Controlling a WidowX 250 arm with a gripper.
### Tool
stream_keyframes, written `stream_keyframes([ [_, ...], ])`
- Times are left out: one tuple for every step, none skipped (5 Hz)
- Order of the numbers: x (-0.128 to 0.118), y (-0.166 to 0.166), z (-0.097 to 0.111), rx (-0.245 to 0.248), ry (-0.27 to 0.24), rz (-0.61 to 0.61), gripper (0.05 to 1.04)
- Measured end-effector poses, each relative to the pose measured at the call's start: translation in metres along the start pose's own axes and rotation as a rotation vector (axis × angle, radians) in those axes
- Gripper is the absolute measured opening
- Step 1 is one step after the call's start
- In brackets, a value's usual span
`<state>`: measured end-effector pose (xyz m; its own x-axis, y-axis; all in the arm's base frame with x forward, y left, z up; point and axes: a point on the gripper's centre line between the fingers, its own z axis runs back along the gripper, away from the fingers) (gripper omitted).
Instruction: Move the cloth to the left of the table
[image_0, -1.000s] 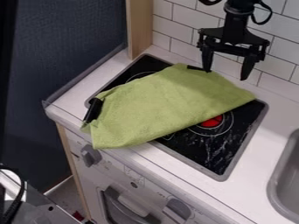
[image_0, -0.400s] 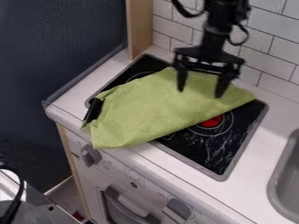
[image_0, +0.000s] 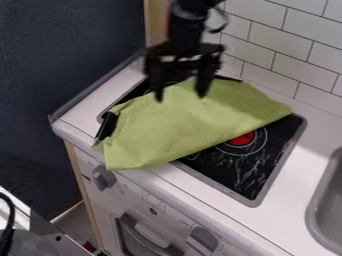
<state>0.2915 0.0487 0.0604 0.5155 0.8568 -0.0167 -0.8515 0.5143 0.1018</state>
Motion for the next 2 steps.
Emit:
stream_keyframes([
  [0.004, 0.037, -0.019, -0.008, 0.065, 0.175, 0.999],
  [0.005, 0.061, -0.037, -0.001, 0.089, 0.217, 0.999],
])
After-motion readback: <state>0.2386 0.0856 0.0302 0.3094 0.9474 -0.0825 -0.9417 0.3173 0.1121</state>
